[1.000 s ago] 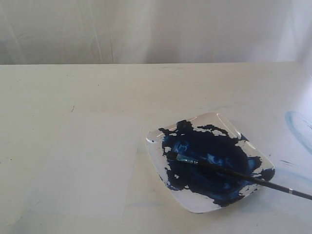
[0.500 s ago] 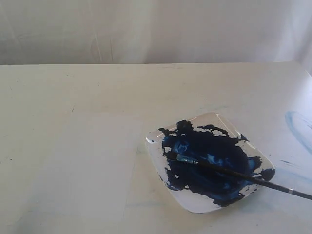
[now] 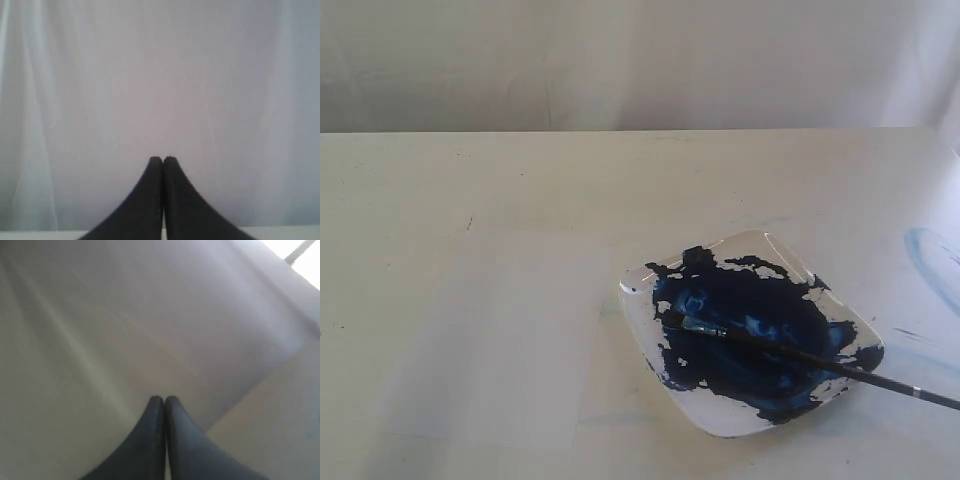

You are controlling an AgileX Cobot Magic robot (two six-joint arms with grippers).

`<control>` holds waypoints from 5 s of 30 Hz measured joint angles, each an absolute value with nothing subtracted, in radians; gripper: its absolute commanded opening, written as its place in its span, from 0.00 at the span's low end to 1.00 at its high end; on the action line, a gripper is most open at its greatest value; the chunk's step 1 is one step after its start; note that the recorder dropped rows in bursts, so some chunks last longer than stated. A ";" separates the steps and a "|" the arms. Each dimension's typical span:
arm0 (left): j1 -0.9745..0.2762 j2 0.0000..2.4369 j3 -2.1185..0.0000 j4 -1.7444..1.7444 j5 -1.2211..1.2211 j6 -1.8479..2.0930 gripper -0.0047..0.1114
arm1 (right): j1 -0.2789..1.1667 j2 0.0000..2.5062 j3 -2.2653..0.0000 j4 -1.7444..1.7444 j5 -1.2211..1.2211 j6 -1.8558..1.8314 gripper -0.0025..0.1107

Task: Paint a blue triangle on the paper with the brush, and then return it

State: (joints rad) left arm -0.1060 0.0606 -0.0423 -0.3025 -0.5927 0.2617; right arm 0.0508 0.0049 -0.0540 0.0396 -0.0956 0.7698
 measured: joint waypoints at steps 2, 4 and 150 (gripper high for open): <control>-0.106 0.119 -0.097 -0.495 -0.588 0.360 0.04 | 0.053 0.005 -0.095 0.041 0.024 0.783 0.02; -0.106 0.202 -0.172 -0.620 -0.540 0.474 0.04 | 0.063 0.005 -0.135 0.041 0.116 0.777 0.02; -0.106 1.707 -0.748 -0.632 0.581 0.940 0.04 | 0.159 1.206 -0.276 0.866 0.119 0.792 0.52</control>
